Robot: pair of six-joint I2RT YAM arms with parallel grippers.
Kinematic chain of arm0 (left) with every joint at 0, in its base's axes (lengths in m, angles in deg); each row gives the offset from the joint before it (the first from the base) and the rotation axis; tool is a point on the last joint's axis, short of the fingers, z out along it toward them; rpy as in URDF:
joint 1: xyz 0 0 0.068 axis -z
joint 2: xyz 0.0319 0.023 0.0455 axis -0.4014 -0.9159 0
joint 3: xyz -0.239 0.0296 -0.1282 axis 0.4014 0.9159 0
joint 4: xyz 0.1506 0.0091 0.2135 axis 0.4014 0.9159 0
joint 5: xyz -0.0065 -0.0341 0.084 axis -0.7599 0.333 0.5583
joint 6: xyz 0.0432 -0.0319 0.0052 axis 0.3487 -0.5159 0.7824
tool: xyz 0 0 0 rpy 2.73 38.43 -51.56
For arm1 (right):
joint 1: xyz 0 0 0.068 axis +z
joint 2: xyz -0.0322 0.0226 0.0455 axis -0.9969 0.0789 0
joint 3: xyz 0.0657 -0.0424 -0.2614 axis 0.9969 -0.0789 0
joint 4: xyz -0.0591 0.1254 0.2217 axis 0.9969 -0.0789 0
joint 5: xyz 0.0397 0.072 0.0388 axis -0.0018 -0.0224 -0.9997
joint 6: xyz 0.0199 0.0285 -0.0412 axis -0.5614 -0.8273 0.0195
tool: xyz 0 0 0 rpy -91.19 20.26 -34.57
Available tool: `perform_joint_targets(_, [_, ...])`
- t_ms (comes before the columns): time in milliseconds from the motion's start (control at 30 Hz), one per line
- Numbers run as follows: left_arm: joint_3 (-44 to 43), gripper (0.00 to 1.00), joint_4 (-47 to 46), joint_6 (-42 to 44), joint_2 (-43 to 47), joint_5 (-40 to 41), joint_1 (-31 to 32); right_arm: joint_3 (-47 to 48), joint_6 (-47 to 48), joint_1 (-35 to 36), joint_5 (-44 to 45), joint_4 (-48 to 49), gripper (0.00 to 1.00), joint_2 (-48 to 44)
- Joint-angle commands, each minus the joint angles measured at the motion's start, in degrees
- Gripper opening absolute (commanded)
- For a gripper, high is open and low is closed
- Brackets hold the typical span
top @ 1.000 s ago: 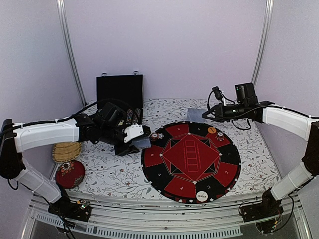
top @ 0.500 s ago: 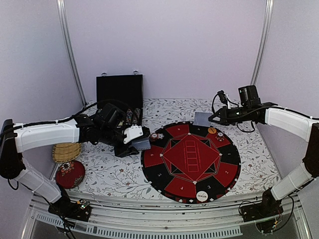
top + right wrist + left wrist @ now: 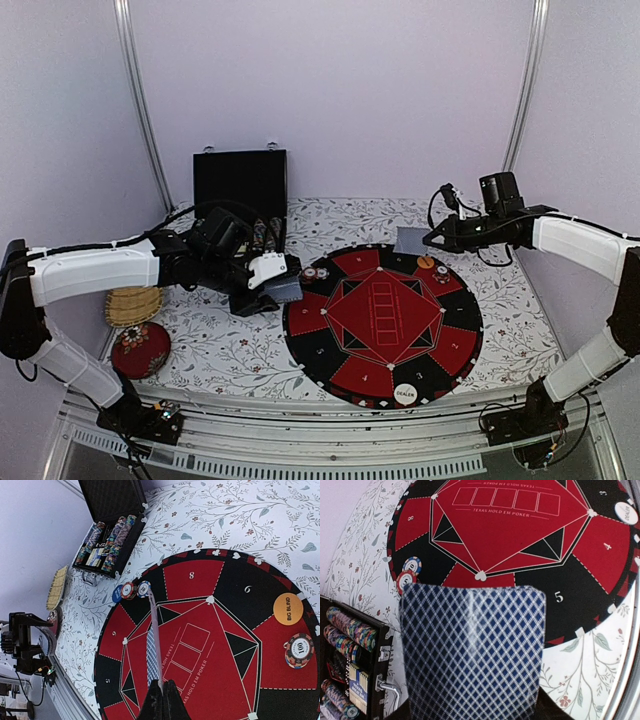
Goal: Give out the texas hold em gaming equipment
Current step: Distribute the poker card in the big blind area.
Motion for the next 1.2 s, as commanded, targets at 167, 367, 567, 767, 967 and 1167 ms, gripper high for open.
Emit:
perform_joint_targets(167, [0.61,0.54,-1.06,-0.23,2.11,-1.34,-0.52,0.01,-1.91,-3.2,2.16,0.68,0.02,-2.19])
perform_joint_targets(367, [0.61,0.55,-0.98,-0.3,1.87,-1.61,-0.52,0.97,-0.07,-4.61,5.32,-2.85,0.02,-3.34])
perform_joint_targets(567, [0.29,0.54,-0.97,-0.9,1.33,-2.4,-0.35,6.93,5.09,-4.76,15.84,-12.66,0.02,-2.85])
perform_joint_targets(767, [-0.4,0.54,-0.71,-1.66,0.63,-3.84,0.01,10.26,11.87,-4.78,19.78,-16.47,0.02,-4.05])
perform_joint_targets(967, [-0.38,0.54,-0.7,-2.07,1.12,-4.09,0.56,15.04,16.31,-4.68,20.98,-21.61,0.02,-1.79])
perform_joint_targets(1167, [-0.42,0.55,-0.7,-2.06,1.12,-3.9,0.89,21.4,23.81,-4.74,17.91,-25.58,0.02,5.15])
